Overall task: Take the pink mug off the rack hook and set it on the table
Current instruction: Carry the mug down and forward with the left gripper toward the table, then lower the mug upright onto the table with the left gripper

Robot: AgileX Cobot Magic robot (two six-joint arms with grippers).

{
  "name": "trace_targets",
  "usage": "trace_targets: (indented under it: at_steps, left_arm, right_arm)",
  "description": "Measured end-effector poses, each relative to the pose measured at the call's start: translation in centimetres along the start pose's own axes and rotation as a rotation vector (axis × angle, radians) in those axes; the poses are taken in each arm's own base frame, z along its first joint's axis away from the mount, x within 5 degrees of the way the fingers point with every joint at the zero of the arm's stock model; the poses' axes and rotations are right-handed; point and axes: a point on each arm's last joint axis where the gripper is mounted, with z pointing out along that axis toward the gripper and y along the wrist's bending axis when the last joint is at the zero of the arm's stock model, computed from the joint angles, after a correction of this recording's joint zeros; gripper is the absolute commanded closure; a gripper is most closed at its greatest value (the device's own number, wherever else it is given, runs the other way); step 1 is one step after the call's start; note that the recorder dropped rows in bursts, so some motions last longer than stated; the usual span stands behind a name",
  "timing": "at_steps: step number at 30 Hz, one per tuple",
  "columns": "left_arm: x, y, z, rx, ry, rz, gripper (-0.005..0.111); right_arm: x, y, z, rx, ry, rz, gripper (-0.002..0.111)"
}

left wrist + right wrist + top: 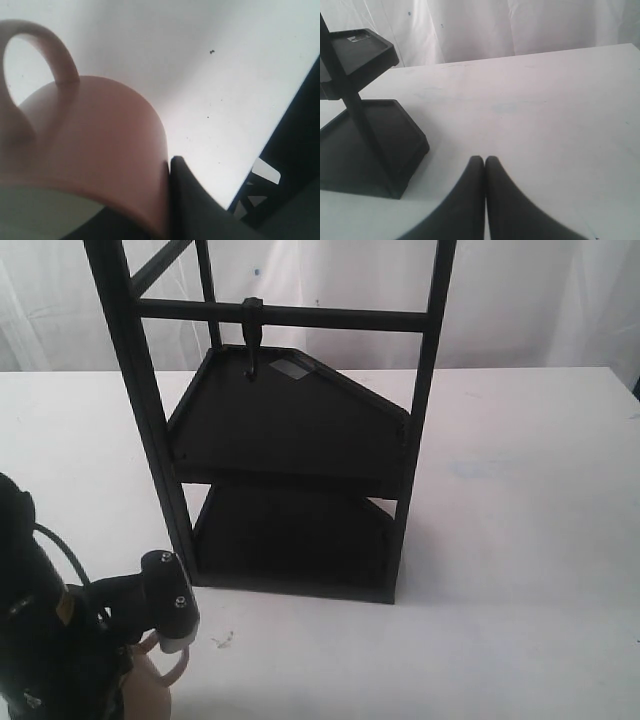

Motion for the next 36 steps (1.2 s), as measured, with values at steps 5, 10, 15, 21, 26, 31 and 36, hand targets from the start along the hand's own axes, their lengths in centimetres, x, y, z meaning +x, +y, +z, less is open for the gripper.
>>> trace_targets:
  at_steps: [5,10,15,21,26,31,36]
  left_arm:
    - [-1.5,0.5,-0.5,-0.009,-0.016,-0.010,0.107]
    - [-2.0,0.7,-0.5,-0.009,-0.016,-0.017,0.107]
    - [-2.0,0.9,-0.1,-0.004,0.001,-0.019,0.107]
    - [-2.4,1.2,0.6,-0.006,0.005,-0.024,0.107]
    - [-2.7,1.3,0.6,-0.012,-0.007,-0.023,0.107]
    - [-3.2,1.4,0.1,-0.021,-0.029,-0.020,0.107]
    - [-3.4,1.5,0.0,-0.025,-0.030,-0.016,0.107]
  right_arm:
    - [0.0,0.0,0.0,0.000,0.000,0.000,0.108]
    - [0.0,0.0,0.0,0.000,0.000,0.000,0.108]
    - [0.0,0.0,0.0,0.000,0.000,0.000,0.108]
    - [0.0,0.0,0.0,0.000,0.000,0.000,0.108]
    - [0.0,0.0,0.0,0.000,0.000,0.000,0.108]
    - [0.0,0.0,0.0,0.000,0.000,0.000,0.108]
    - [0.0,0.0,0.0,0.000,0.000,0.000,0.108]
